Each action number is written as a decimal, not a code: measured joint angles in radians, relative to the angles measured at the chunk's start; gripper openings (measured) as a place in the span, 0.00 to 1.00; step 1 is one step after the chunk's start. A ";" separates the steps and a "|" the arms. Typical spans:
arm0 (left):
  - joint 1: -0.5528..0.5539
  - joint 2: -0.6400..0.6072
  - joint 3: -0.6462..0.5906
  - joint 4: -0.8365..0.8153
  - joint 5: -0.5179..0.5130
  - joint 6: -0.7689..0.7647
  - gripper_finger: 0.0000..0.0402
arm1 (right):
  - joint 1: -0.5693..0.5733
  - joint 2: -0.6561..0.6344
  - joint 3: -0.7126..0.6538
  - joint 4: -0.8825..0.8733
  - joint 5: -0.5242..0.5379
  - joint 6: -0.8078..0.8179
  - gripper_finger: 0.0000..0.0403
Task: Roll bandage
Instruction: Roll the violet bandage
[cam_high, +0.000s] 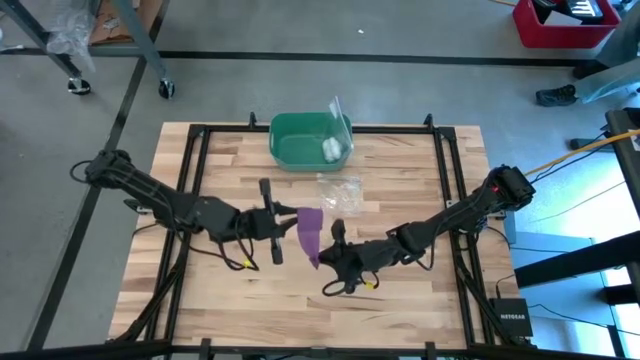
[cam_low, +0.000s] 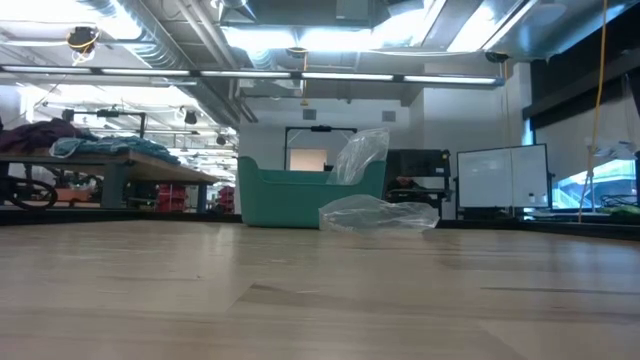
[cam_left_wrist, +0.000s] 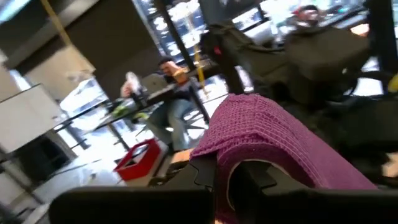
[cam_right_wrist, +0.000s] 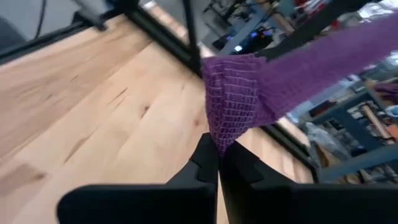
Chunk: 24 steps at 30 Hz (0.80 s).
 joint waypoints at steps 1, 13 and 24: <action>0.000 0.004 0.000 -0.004 0.018 -0.001 0.04 | 0.000 0.000 0.000 0.017 0.005 -0.001 0.02; 0.000 0.010 0.000 -0.008 0.093 -0.001 0.04 | -0.032 0.001 0.032 0.109 -0.044 -0.004 0.08; 0.000 0.011 0.000 -0.007 -0.010 -0.017 0.04 | 0.000 -0.044 0.031 -0.116 0.205 -0.008 0.35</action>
